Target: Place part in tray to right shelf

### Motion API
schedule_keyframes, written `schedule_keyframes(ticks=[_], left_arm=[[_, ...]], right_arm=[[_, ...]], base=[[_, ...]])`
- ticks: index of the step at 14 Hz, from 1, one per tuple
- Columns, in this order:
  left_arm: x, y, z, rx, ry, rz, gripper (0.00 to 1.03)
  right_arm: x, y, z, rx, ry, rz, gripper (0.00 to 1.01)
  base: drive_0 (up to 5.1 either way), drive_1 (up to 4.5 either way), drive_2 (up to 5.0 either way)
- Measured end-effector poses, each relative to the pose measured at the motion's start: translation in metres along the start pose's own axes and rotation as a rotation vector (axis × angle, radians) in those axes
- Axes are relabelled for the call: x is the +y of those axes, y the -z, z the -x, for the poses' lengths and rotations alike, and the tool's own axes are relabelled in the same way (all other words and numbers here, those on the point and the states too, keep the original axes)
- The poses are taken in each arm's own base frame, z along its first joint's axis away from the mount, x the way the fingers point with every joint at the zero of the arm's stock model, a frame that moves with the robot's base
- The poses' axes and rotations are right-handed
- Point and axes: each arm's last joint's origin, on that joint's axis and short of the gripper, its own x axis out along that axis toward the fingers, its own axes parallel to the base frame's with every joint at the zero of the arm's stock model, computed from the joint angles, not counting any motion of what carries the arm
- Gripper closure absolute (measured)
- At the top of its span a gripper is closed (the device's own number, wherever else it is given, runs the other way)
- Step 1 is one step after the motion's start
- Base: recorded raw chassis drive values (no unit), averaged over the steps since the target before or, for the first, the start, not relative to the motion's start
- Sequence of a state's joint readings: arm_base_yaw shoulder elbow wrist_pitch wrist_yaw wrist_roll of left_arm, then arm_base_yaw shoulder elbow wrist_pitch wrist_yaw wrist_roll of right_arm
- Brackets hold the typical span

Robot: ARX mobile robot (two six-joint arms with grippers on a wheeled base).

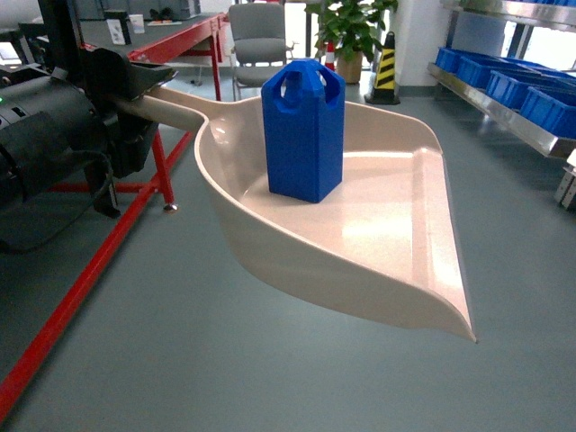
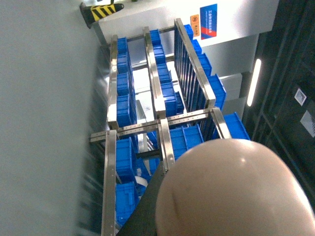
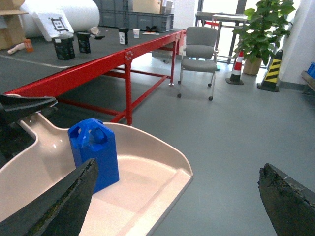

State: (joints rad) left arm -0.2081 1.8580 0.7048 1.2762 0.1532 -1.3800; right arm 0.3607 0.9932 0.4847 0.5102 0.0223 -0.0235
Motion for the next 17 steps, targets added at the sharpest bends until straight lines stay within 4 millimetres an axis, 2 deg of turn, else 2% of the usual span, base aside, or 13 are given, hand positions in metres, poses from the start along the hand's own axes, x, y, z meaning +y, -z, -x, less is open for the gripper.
schedule_keyframes(ticks=[17], left_arm=[[-0.0014,-0.0002,0.0001,-0.001,0.007,-0.001,0.89]], right_arm=[[-0.0001,0.0002,-0.0001,0.002,0.000,0.000,0.03]], base=[[0.0,4.14,-4.2]])
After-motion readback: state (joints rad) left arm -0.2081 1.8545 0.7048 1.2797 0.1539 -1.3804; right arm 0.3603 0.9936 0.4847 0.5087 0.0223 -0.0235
